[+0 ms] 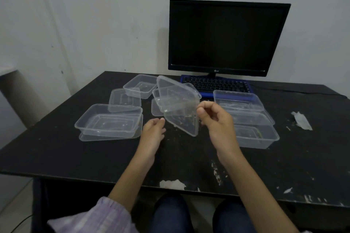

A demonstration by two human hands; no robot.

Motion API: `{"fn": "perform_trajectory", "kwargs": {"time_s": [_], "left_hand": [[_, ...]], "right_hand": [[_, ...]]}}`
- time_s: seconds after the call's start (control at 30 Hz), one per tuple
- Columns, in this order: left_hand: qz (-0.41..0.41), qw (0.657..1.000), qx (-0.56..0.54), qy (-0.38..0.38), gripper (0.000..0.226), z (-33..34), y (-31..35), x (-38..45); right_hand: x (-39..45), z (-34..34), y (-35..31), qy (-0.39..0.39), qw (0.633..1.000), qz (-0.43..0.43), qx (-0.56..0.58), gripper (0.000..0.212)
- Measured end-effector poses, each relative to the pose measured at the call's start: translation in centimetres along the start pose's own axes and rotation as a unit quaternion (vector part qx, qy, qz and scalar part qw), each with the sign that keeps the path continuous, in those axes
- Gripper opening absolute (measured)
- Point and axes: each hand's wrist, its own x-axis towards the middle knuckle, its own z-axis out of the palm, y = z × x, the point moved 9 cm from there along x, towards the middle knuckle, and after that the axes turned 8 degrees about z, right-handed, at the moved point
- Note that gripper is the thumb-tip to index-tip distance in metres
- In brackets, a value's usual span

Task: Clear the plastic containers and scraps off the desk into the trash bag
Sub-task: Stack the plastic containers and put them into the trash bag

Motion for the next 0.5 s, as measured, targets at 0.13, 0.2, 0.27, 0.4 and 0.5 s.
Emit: {"fn": "perform_trajectory", "kwargs": {"time_s": [0.13,0.2,0.27,0.4,0.5], "left_hand": [[-0.023,0.998,-0.004,-0.054,0.018,3.1,-0.1,0.2],[-0.020,0.998,-0.016,-0.054,0.030,4.1,0.0,0.3],[-0.004,0.999,-0.026,-0.036,0.037,4.6,0.4,0.6],[0.049,0.999,-0.008,0.006,0.042,5.3,1.7,1.5],[0.080,0.997,0.011,0.006,0.040,6.7,2.9,1.9]], "right_hand": [[0.2,-1.8,1.8,-0.004,0.986,0.082,0.144,0.013],[0.2,-2.8,2.5,0.001,0.973,0.114,0.200,0.013],[0.3,-4.2,3.1,0.022,0.966,0.129,0.225,0.013],[0.2,-7.6,3.2,0.086,0.973,0.128,0.173,0.010],[0.1,-10.9,3.2,0.133,0.975,0.132,0.117,0.012]]}}
